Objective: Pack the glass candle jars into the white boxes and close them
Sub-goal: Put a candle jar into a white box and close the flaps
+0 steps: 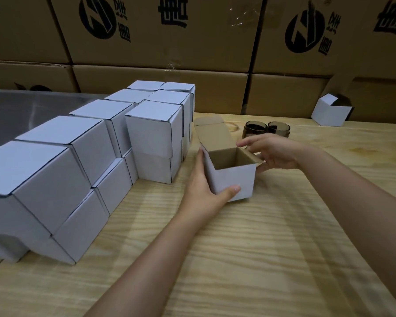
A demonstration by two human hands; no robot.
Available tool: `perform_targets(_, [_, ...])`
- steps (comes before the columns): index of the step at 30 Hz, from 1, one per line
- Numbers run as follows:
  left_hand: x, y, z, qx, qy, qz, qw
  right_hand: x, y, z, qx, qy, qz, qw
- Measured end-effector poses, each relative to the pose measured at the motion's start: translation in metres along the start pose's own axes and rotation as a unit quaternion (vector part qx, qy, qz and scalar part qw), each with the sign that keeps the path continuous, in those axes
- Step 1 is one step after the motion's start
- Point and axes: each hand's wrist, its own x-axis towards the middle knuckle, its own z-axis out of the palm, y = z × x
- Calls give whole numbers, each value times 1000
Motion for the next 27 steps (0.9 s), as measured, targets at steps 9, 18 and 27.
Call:
perform_targets(9, [1,-5,-4,0,0,-9,1000,38,0,-24,-381,327,-54,863])
perform_targets(18, [2,-5,-5,-13,5,-5,1000,36,6,0,-415,393,-100,815])
perform_targets(27, [0,-2,-5,-41,6,0,999,-15,37,48,-166,377,-193,890])
